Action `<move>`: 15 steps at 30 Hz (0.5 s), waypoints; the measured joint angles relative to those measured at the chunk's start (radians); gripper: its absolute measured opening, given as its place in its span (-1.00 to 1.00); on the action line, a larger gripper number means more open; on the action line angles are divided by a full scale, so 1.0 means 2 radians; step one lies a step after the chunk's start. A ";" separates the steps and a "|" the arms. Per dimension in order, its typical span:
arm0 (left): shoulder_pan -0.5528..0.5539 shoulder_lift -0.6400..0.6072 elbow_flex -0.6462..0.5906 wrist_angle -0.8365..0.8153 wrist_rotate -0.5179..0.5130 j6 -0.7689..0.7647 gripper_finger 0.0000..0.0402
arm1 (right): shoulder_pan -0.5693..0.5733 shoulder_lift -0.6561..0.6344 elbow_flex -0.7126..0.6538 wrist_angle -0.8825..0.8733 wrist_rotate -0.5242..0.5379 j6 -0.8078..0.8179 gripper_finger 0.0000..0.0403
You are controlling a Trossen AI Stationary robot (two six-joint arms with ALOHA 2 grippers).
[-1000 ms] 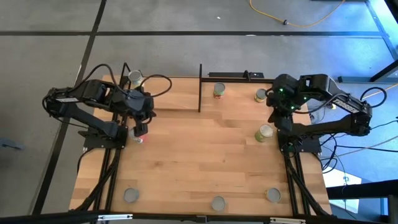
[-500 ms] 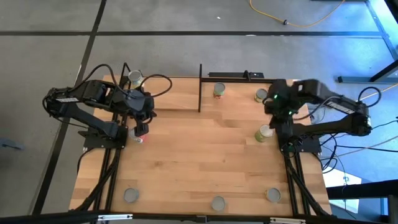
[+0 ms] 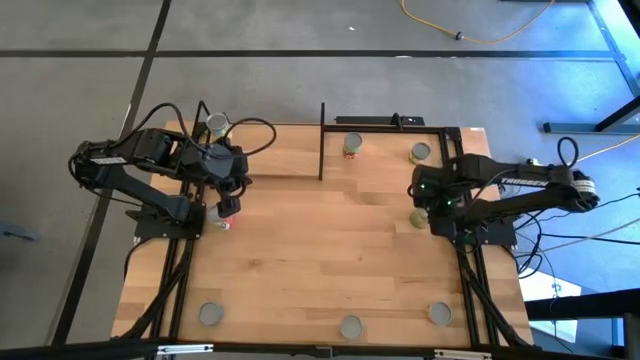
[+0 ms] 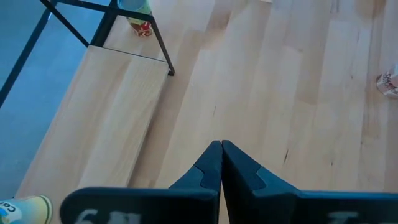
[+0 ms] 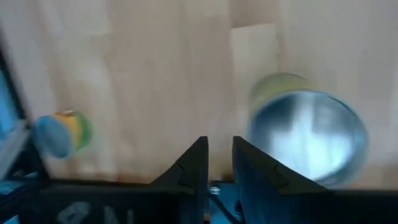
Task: Pick and place cans onto a shelf
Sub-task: Put the canned orange on the shelf
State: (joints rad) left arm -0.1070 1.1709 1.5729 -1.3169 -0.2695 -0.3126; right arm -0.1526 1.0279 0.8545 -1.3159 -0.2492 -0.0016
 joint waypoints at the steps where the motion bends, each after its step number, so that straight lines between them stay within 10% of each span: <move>1: 0.000 0.000 0.000 0.000 0.000 0.000 -1.00 | 0.002 0.000 -0.002 0.001 0.009 0.004 -0.63; 15: 0.000 0.000 0.000 0.000 -0.002 -0.011 -1.00 | 0.021 0.014 -0.005 0.026 0.062 0.066 -0.63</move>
State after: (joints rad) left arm -0.1073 1.1713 1.5726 -1.3162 -0.2737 -0.3344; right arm -0.1116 1.0563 0.8444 -1.2643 -0.1255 0.1303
